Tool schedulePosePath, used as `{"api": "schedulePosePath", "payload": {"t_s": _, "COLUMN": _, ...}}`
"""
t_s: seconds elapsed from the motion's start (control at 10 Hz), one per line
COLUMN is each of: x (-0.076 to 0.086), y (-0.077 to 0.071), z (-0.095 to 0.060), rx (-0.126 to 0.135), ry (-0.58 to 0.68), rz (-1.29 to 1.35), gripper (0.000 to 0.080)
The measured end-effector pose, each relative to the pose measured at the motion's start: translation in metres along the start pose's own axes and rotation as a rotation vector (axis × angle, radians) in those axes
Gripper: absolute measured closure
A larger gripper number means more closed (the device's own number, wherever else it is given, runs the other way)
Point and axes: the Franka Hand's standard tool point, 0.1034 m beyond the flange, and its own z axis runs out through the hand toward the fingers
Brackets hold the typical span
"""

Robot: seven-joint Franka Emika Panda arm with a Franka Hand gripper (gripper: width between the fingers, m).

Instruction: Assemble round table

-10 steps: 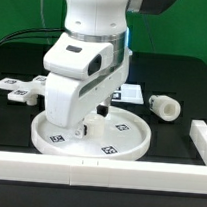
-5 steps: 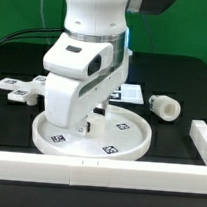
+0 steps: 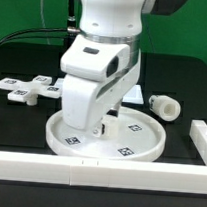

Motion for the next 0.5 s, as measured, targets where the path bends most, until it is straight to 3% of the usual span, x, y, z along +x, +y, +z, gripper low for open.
{"api": "schedulePosePath", "payload": {"t_s": 0.5, "x": 0.039, "y": -0.008, "z": 0.0, "rx": -0.011, "ry": 0.013, "rz": -0.049, "gripper": 0.039}}
